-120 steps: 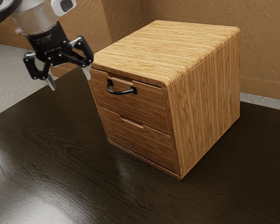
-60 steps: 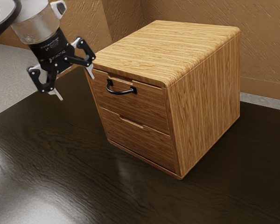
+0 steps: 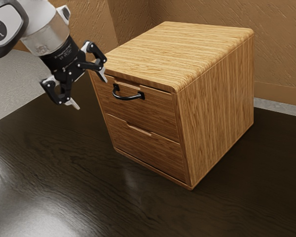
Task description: Pull the drawer handle with one arm to open the drawer
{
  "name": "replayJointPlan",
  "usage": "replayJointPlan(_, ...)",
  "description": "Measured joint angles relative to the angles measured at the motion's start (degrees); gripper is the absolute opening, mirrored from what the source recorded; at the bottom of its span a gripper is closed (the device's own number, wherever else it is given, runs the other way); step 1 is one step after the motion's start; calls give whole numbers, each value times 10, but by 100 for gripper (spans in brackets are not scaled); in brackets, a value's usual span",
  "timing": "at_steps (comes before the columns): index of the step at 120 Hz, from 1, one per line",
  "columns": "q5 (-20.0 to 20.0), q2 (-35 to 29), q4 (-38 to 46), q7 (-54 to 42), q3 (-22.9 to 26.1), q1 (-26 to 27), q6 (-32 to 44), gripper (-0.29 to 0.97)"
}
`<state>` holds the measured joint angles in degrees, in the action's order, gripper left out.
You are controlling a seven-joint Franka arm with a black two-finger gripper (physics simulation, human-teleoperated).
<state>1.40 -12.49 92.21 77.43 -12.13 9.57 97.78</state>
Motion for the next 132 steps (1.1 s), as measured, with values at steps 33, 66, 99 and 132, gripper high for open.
replayJointPlan(33,7,3,14,42,0,6,37,68)
replayJointPlan(66,13,3,38,73,-1,13,62,68)
replayJointPlan(99,15,4,43,93,-4,12,78,68)
replayJointPlan(132,17,14,45,107,-4,13,94,68)
